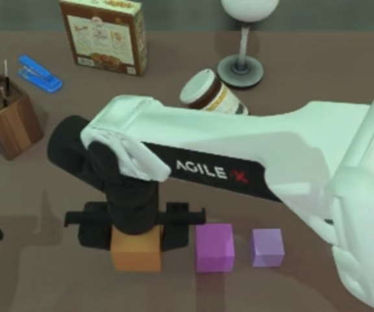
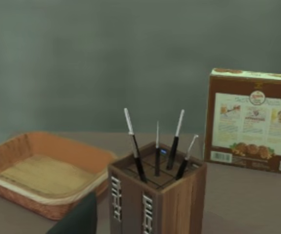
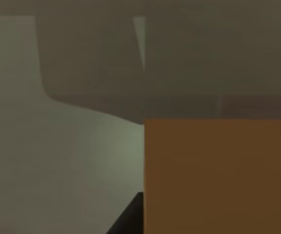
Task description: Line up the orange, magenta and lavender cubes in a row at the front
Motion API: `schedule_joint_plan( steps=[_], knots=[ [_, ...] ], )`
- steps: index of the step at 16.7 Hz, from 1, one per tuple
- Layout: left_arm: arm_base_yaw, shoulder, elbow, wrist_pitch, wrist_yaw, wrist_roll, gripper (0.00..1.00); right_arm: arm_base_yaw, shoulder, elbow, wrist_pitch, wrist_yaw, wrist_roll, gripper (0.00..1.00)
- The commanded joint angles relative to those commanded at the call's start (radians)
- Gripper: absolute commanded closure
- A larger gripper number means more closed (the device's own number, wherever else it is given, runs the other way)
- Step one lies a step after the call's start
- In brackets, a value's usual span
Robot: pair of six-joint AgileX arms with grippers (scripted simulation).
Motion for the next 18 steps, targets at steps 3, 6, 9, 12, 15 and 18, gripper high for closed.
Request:
schedule_joint_plan(
  steps=[3,6,9,12,15,18],
  knots=[
    [0.000,0.000,0.000,0.000,0.000,0.000,0.00,0.002,0.007,-0.029,0.030,0.001,0.001,1.00],
    [0.000,0.000,0.000,0.000,0.000,0.000,0.00,0.002,0.007,-0.029,0.030,0.001,0.001,0.92],
    [0.000,0.000,0.000,0.000,0.000,0.000,0.00,0.002,0.007,-0.029,0.030,0.001,0.001,0.70],
    [0.000,0.000,0.000,0.000,0.000,0.000,0.00,0.002,0.007,-0.029,0.030,0.001,0.001,0.47],
    [0.000,0.000,0.000,0.000,0.000,0.000,0.00,0.002,0.007,-0.029,0.030,0.001,0.001,0.25],
    [0.000,0.000,0.000,0.000,0.000,0.000,0.00,0.002,0.007,-0.029,0.030,0.001,0.001,0.02]
  ],
)
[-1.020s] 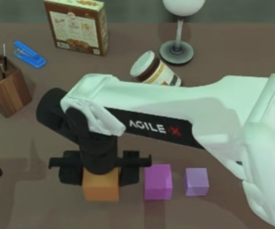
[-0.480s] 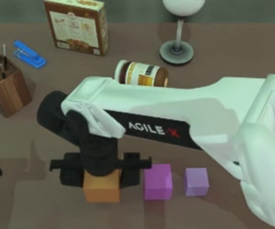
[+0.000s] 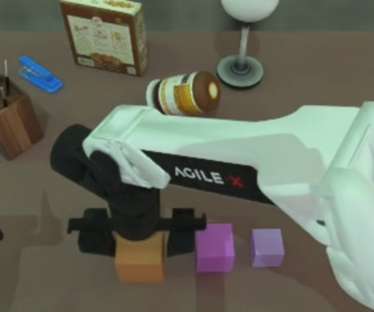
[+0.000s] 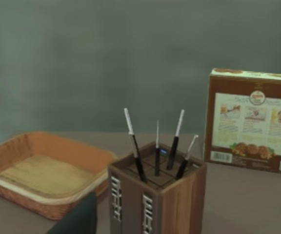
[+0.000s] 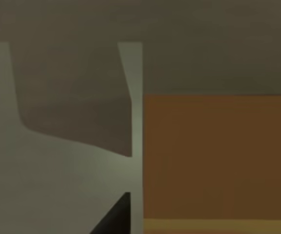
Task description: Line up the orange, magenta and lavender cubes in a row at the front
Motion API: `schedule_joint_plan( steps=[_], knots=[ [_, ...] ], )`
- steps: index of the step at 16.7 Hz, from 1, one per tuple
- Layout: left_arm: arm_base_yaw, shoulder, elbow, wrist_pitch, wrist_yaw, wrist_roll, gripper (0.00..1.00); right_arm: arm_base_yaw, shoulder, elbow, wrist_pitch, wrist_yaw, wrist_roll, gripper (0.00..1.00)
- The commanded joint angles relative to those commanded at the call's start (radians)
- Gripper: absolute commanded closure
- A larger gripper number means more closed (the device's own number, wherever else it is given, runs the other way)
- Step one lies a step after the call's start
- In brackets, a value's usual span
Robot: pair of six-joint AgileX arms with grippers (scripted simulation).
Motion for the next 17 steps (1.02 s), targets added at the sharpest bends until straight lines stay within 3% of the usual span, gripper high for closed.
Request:
schedule_joint_plan(
  steps=[10,17],
  knots=[
    [0.000,0.000,0.000,0.000,0.000,0.000,0.00,-0.001,-0.001,0.004,-0.004,0.000,0.000,0.00],
    [0.000,0.000,0.000,0.000,0.000,0.000,0.00,0.007,-0.032,0.187,-0.225,-0.001,0.001,0.00]
  ],
)
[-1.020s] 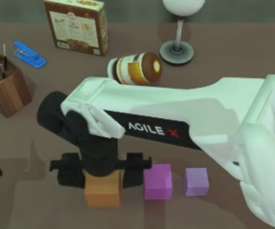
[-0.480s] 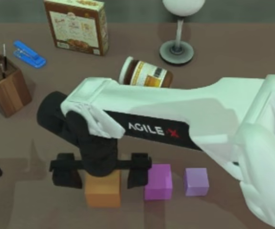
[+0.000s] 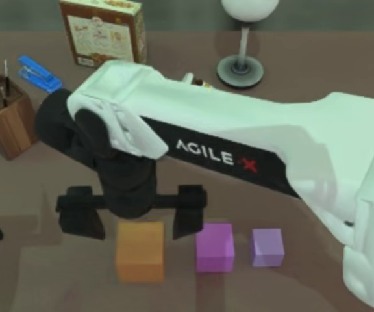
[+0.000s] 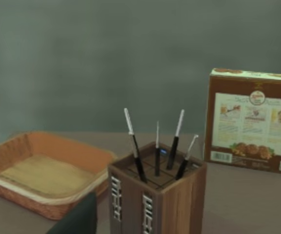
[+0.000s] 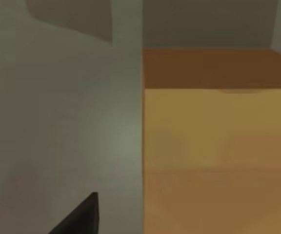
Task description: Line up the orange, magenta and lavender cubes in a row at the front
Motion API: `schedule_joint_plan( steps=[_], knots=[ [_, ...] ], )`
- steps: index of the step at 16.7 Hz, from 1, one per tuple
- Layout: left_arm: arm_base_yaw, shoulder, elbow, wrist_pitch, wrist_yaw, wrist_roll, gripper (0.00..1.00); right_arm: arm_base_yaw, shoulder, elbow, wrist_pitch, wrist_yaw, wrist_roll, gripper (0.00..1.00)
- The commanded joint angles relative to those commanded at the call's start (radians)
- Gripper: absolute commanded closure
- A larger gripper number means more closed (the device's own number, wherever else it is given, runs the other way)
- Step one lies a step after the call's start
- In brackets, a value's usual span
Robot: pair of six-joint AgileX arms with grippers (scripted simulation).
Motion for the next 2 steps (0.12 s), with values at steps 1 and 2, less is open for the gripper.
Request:
schedule_joint_plan(
  steps=[1,2],
  knots=[
    [0.000,0.000,0.000,0.000,0.000,0.000,0.00,0.001,-0.005,0.017,-0.017,0.000,-0.001,0.00],
    [0.000,0.000,0.000,0.000,0.000,0.000,0.00,0.001,-0.007,0.023,-0.024,0.000,-0.002,0.00]
  ],
)
